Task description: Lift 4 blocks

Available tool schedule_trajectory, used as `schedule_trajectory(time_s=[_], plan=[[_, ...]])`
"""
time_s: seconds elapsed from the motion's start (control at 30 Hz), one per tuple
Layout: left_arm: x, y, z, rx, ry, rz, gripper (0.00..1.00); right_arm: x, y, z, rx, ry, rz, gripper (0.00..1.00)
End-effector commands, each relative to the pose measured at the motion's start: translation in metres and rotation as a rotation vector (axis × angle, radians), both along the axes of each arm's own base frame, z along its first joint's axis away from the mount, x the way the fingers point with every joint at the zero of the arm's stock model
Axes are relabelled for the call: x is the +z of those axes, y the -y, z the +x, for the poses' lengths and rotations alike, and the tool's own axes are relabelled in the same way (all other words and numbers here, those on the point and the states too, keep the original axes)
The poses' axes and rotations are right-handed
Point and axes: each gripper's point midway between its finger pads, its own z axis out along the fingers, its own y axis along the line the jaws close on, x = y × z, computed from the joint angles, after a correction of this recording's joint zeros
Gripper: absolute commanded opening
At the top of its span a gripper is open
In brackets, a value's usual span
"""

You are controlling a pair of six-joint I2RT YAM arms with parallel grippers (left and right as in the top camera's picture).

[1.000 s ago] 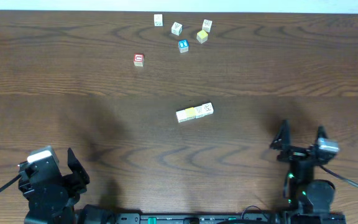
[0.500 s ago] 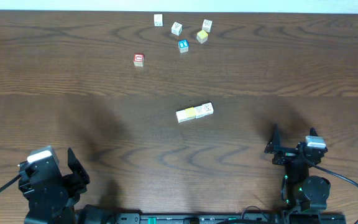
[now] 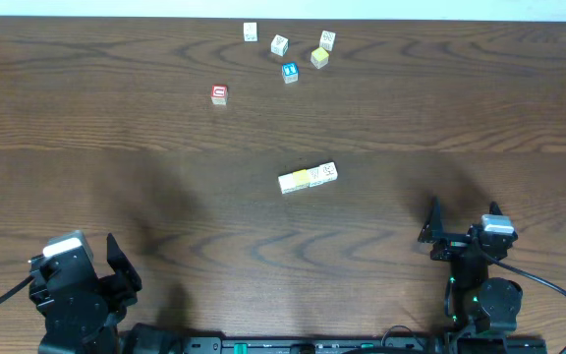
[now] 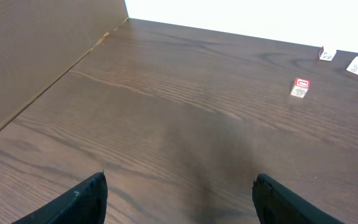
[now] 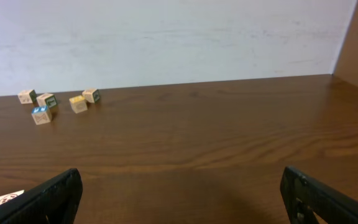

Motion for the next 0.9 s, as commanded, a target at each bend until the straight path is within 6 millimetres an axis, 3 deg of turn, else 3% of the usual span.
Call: schedule_trajectory(time_s=[0.0, 0.17, 0.3, 0.47, 0.53, 0.67, 0.87], plan=[[0.003, 0.0, -0.001, 0.001, 0.008, -0.004, 0.75, -0.001, -0.003, 0.0, 0.015, -0.001, -0.012, 0.99], [0.003, -0.001, -0.001, 0.003, 0.008, 0.001, 0.75, -0.001, -0.003, 0.0, 0.015, -0.001, -0.012, 0.99], [0.002, 0.02, 0.007, -0.053, 0.049, -0.171, 0.75, -0.001, -0.003, 0.0, 0.015, -0.001, -0.012, 0.99], [0.029, 0.037, 0.059, -0.141, 0.355, -0.304, 0.75, -0.001, -0.003, 0.0, 0.015, -0.001, -0.012, 0.99], [0.029, 0.04, 0.074, -0.183, 0.477, -0.307, 0.75, -0.001, -0.003, 0.0, 0.015, -0.001, -0.012, 0.99], [-0.005, 0.04, 0.085, -0.199, 0.558, -0.299, 0.75, -0.001, -0.003, 0.0, 0.015, -0.001, -0.012, 0.99], [-0.082, 0.036, 0.095, -0.167, 0.414, -0.279, 0.75, -0.001, -0.003, 0.0, 0.015, -0.001, -0.012, 0.99]])
